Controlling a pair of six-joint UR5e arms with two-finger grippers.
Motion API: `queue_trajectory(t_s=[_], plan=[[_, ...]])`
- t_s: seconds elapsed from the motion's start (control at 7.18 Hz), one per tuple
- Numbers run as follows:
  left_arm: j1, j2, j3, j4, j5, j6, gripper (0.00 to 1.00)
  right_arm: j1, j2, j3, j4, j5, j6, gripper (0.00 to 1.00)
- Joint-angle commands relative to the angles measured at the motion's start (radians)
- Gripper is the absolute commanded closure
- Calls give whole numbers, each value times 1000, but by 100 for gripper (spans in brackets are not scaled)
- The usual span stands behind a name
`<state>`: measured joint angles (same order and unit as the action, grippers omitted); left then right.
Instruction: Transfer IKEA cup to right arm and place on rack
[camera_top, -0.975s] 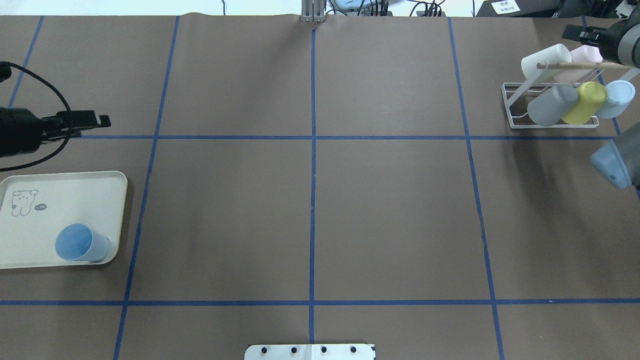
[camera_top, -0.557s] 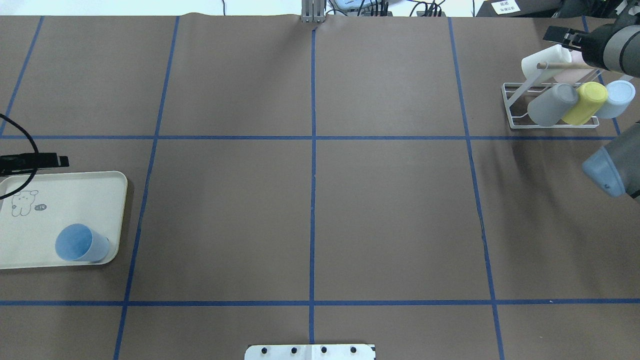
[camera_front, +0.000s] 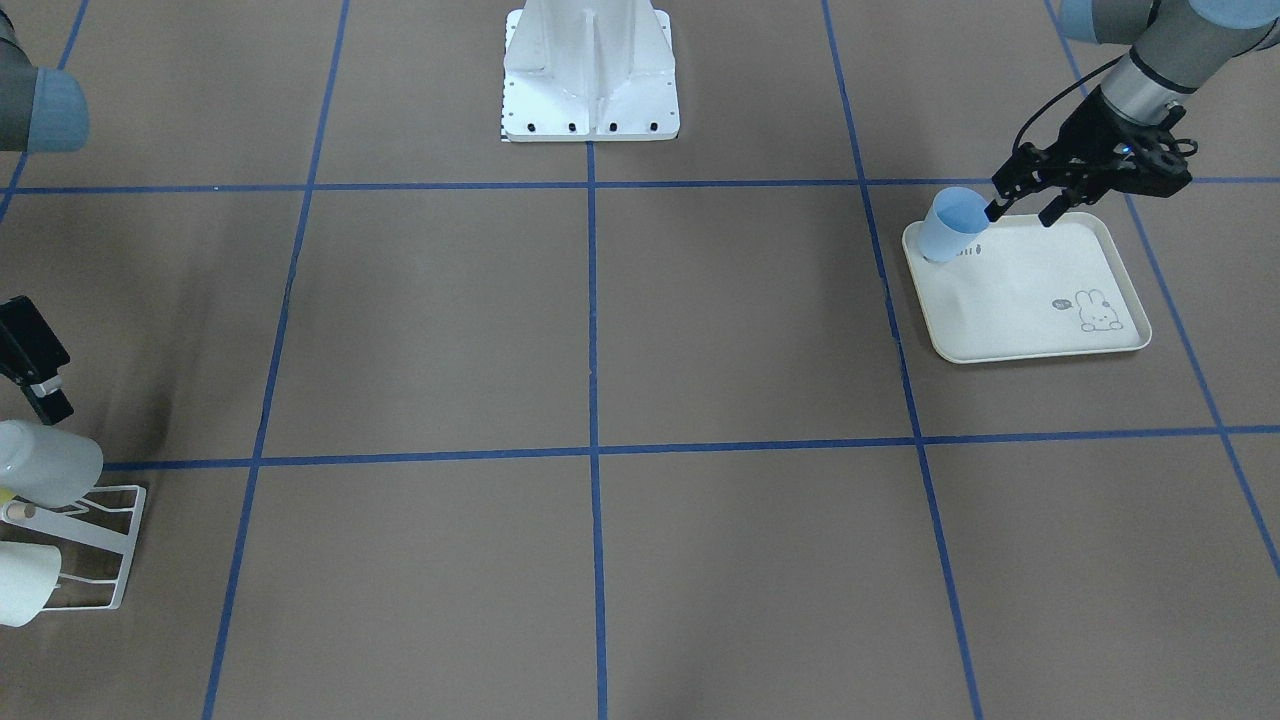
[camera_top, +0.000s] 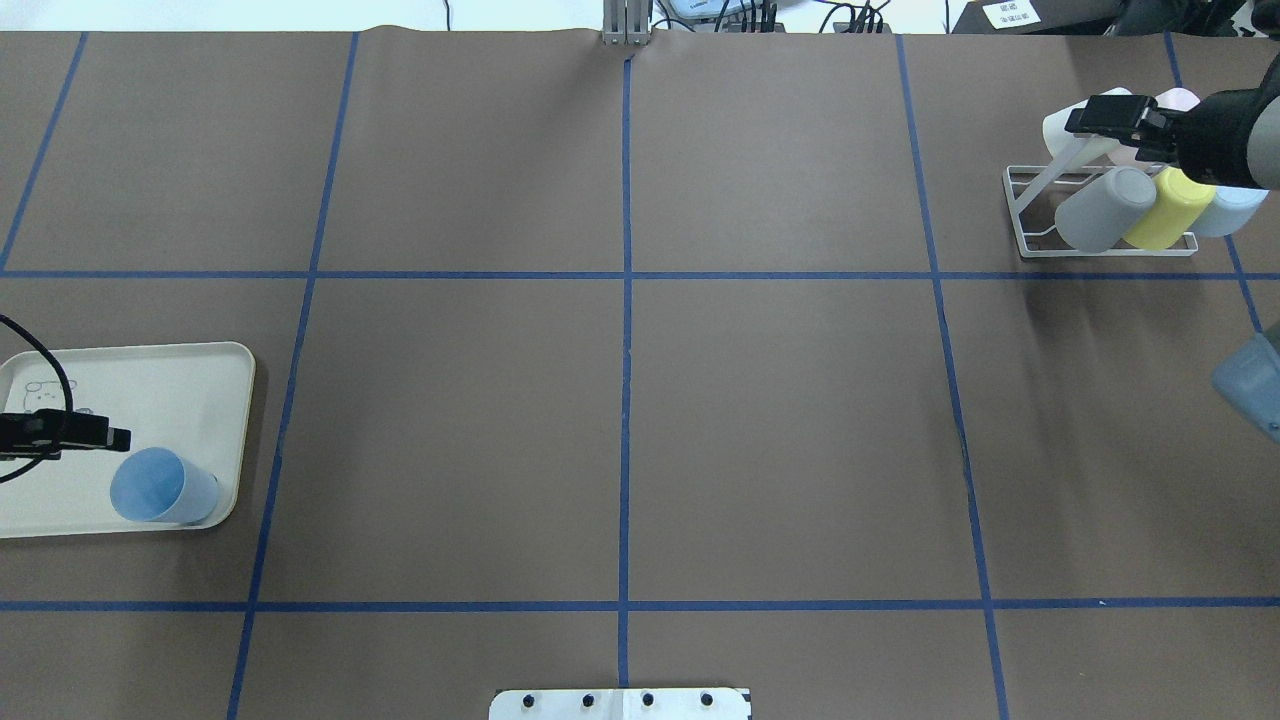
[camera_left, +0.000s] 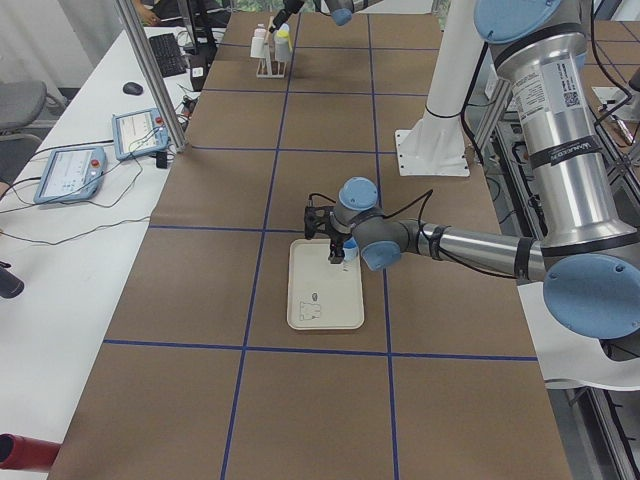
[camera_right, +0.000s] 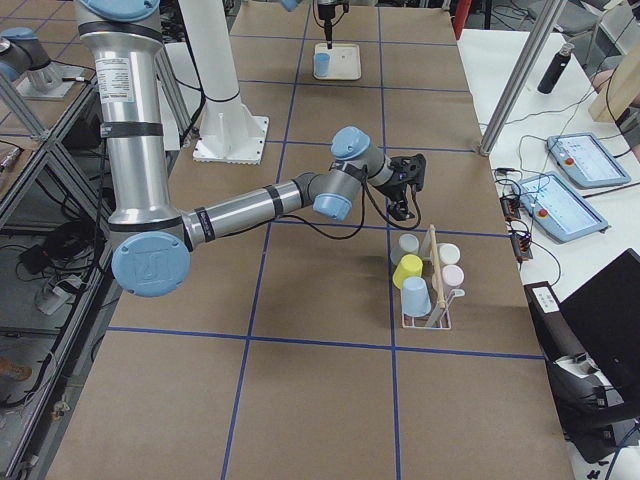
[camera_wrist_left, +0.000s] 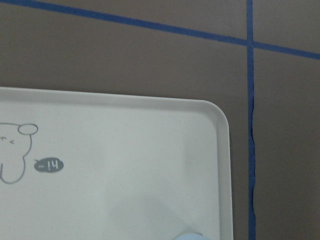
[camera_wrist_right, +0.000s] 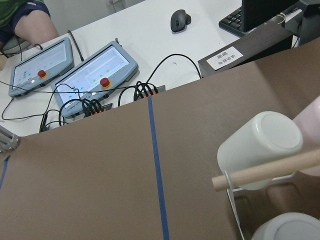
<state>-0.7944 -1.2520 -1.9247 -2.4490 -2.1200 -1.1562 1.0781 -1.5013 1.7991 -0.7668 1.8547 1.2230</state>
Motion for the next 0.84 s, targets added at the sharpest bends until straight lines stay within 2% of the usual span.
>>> queue_trajectory(t_s=[0.0, 0.14, 0.28, 0.7], plan=[[81, -3, 16, 13, -5, -7, 18, 0, -10, 13, 1, 34, 21, 2], [89, -3, 16, 13, -5, -7, 64, 0, -10, 13, 1, 34, 21, 2], [95, -3, 18, 13, -1, -7, 100, 0, -11, 11, 1, 35, 21, 2], [78, -9, 9, 13, -9, -3, 100, 0, -11, 13, 1, 34, 23, 2]])
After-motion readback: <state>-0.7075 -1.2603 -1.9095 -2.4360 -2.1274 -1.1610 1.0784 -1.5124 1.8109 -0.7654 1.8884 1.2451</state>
